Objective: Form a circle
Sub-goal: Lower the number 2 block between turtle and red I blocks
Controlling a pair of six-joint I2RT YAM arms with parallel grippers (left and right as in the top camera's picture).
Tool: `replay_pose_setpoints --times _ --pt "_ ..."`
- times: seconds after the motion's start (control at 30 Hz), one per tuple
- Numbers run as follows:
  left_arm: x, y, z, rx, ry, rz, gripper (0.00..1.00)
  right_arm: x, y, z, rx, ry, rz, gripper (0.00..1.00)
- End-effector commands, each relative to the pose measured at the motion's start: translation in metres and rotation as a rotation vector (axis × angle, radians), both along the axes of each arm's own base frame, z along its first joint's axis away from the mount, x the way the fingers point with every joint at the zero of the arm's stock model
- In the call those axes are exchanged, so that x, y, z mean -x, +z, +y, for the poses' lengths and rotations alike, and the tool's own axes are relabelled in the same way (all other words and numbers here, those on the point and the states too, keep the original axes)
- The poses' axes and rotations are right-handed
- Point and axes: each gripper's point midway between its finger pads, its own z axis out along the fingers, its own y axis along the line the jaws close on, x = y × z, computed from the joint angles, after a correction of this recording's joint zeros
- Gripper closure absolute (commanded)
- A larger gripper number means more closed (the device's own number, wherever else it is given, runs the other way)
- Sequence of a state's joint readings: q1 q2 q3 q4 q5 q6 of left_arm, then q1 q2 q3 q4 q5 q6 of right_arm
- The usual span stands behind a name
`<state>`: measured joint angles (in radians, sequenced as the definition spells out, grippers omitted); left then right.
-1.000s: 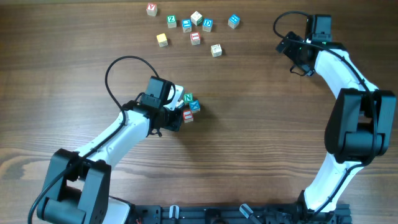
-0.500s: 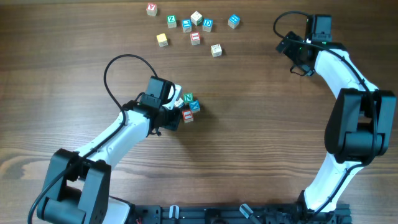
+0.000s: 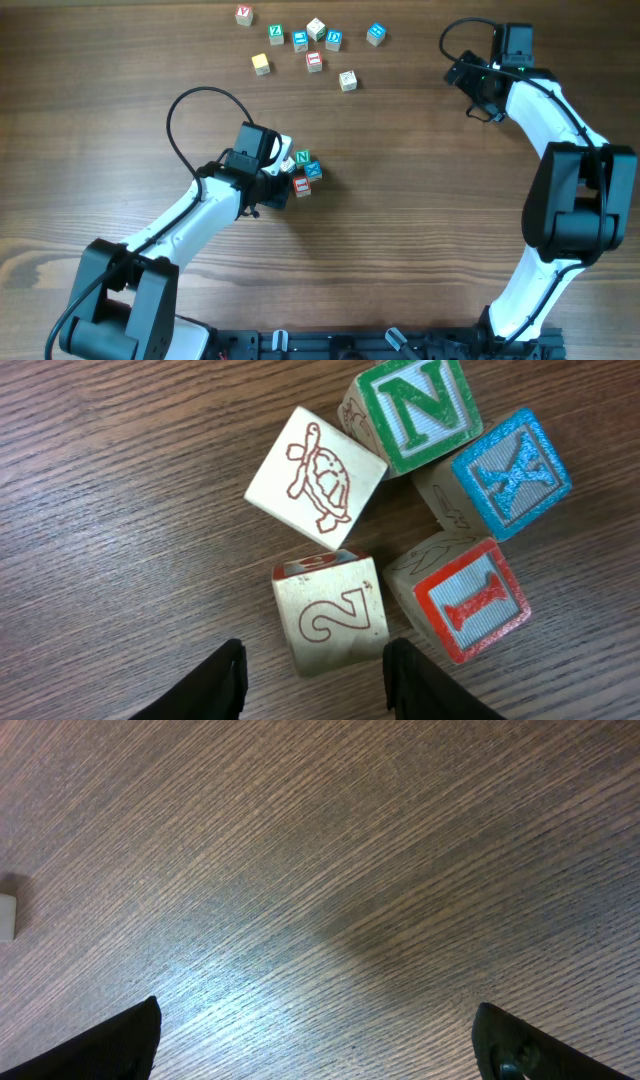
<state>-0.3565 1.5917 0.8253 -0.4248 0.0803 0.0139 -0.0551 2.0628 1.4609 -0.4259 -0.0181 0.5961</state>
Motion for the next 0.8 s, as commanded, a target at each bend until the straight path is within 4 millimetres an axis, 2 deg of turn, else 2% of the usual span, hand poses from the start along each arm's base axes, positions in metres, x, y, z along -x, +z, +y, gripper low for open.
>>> replay_pose_setpoints --times 0.0,0.23,0.5,0.77 --pt "0.003 -0.002 -0.002 0.015 -0.007 0.013 0.56 0.002 -0.01 -0.001 0.014 0.008 0.021 0.0" --pt "0.003 -0.003 -0.003 0.019 -0.006 0.017 0.52 0.002 -0.01 -0.001 0.014 0.008 0.021 0.0" --pt "-0.001 0.019 -0.005 0.048 0.012 -0.04 0.5 0.002 -0.01 -0.001 0.014 0.008 0.021 0.0" --pt "0.002 0.015 -0.004 0.079 0.114 -0.002 0.5 0.002 -0.01 -0.001 0.014 0.008 0.021 0.0"
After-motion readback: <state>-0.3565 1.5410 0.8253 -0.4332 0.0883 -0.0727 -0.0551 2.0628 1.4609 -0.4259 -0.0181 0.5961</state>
